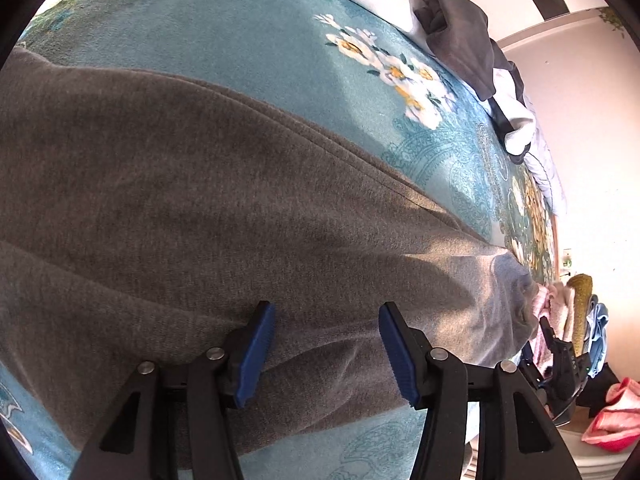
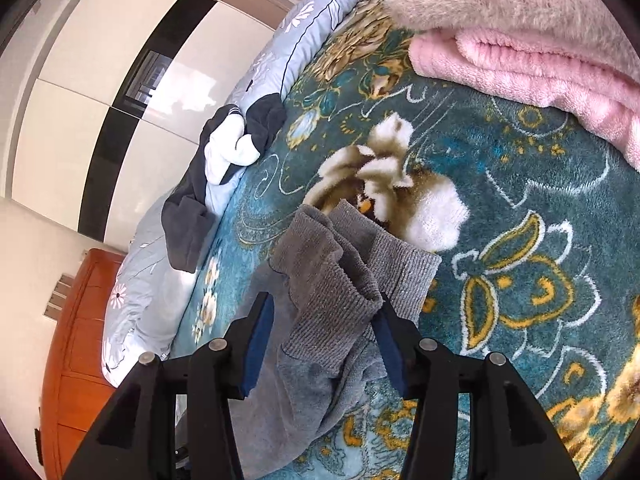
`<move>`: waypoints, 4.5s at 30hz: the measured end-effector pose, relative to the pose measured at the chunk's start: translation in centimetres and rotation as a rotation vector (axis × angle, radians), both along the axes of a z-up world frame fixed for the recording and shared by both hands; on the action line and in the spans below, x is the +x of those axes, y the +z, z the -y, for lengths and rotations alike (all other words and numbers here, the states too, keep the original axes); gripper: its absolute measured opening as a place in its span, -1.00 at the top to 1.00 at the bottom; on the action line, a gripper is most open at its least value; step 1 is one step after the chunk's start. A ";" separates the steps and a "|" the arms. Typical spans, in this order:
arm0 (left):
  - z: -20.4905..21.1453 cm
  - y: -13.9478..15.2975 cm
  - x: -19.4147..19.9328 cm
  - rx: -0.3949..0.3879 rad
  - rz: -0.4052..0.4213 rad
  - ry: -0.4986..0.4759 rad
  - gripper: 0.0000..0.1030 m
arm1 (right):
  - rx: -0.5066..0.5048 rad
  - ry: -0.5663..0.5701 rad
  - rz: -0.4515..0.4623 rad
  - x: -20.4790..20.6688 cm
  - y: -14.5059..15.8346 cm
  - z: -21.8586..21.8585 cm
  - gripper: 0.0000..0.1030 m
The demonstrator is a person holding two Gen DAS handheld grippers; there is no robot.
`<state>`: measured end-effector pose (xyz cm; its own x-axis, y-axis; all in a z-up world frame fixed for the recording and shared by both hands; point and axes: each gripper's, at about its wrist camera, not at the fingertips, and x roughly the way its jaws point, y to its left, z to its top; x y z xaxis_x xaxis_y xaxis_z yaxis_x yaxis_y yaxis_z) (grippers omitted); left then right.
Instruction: Fold clothes
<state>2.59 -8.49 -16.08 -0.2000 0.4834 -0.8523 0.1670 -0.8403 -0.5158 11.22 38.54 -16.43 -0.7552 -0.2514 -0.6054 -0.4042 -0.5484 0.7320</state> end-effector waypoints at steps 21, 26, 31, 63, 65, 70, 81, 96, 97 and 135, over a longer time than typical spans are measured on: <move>0.0 0.4 0.7 -0.003 0.002 -0.015 -0.24 | -0.015 -0.010 0.001 -0.9 0.2 -0.5 0.83; -0.3 0.7 1.2 0.001 -0.002 -0.030 -0.24 | 0.062 -0.007 -0.042 -0.2 3.0 -1.4 0.85; -0.3 1.0 1.7 0.018 -0.003 -0.033 -0.24 | -0.014 -0.077 0.061 0.6 -1.1 -2.9 0.85; -4.6 -0.3 -7.5 0.257 -0.005 0.012 -0.24 | -0.079 -0.049 0.081 2.4 -2.4 -3.9 0.33; -3.4 -0.1 -6.7 0.273 0.000 0.032 -0.24 | -0.107 -0.061 0.065 2.4 -2.8 -4.0 0.32; -0.5 0.2 -4.7 0.308 0.012 0.077 -0.24 | -0.136 -0.072 0.045 2.0 -3.2 -4.1 0.30; -1.8 -0.8 0.5 0.290 0.058 -0.052 -0.25 | -0.083 -0.064 -0.017 1.2 0.2 -2.5 0.68; 3.9 1.4 1.7 0.362 -0.035 0.084 -0.25 | 0.226 0.262 -0.186 -2.5 13.0 9.3 0.69; 4.8 1.7 1.8 0.360 -0.047 0.103 -0.25 | 0.256 0.303 -0.194 -3.0 13.6 10.9 0.69; 10.5 0.4 1.5 0.301 -0.045 0.227 -0.29 | 0.195 0.614 -0.056 -3.2 4.8 25.5 0.19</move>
